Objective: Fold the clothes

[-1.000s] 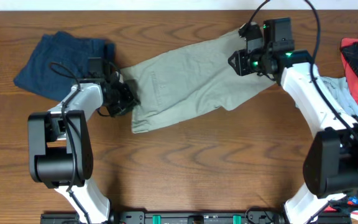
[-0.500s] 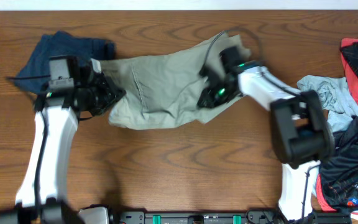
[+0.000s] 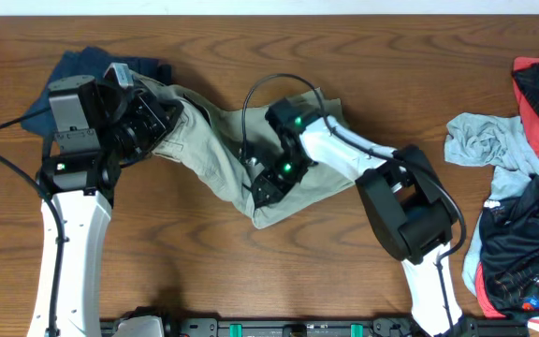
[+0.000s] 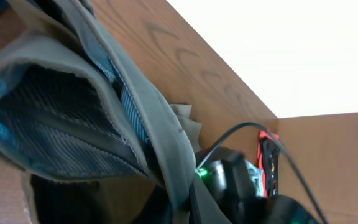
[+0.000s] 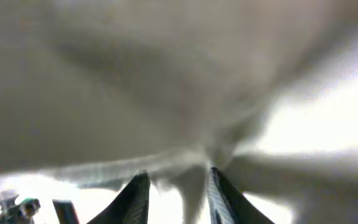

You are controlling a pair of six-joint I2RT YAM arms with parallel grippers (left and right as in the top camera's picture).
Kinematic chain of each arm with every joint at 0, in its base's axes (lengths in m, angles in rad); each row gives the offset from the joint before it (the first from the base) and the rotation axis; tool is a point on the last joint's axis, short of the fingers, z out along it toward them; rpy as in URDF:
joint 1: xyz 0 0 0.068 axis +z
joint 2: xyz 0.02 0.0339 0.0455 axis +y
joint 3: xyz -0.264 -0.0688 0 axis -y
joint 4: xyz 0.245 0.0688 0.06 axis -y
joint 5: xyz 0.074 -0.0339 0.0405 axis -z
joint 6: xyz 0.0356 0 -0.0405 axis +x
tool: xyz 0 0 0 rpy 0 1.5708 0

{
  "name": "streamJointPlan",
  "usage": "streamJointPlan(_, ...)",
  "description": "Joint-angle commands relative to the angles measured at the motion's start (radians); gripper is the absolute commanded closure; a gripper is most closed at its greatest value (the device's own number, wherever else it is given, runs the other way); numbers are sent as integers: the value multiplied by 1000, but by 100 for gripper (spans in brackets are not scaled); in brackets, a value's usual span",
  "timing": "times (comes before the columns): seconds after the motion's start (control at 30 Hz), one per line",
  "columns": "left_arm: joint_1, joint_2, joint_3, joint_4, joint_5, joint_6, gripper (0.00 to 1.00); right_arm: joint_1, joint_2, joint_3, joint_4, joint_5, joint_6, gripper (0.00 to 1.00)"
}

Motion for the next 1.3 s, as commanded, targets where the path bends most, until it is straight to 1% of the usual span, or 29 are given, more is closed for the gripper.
streamJointPlan(0.0,3,3,4,10,16,-2,94,-73,4,133,-72,209,48,74)
streamJointPlan(0.1,3,3,4,8,17,8,94,-142,3,241,-164,352,89,76)
streamJointPlan(0.23,3,4,4,6,14,23,94,-250,3,299,-205,425,98,75)
streamJointPlan(0.33,2,5,4,5,14,23,94,-320,5,280,-200,471,98,72)
streamJointPlan(0.47,-27,10,4,10,13,24,94,-386,9,234,-188,478,98,72)
streamJointPlan(0.6,-91,40,4,16,-22,26,94,-409,9,175,-144,470,98,72)
streamJointPlan(0.7,-167,86,4,44,-32,26,94,-399,9,123,-99,457,101,72)
streamJointPlan(0.87,-319,185,4,160,-32,17,94,-357,9,33,-15,452,127,71)
streamJointPlan(0.93,-377,230,4,229,-32,-14,94,-343,9,11,-5,452,149,72)
streamJointPlan(1.03,-462,307,4,372,-32,-70,94,-329,9,5,-7,453,158,73)
streamJointPlan(1.17,-540,378,4,526,-31,-110,94,-330,9,5,-16,461,177,73)
streamJointPlan(1.2,-555,388,4,553,-31,-110,90,-332,9,5,-18,472,186,73)
streamJointPlan(1.23,-563,394,4,570,-31,-110,75,-335,8,6,-25,497,196,76)
streamJointPlan(1.27,-565,394,4,576,-31,-109,65,-338,8,9,-31,517,205,76)
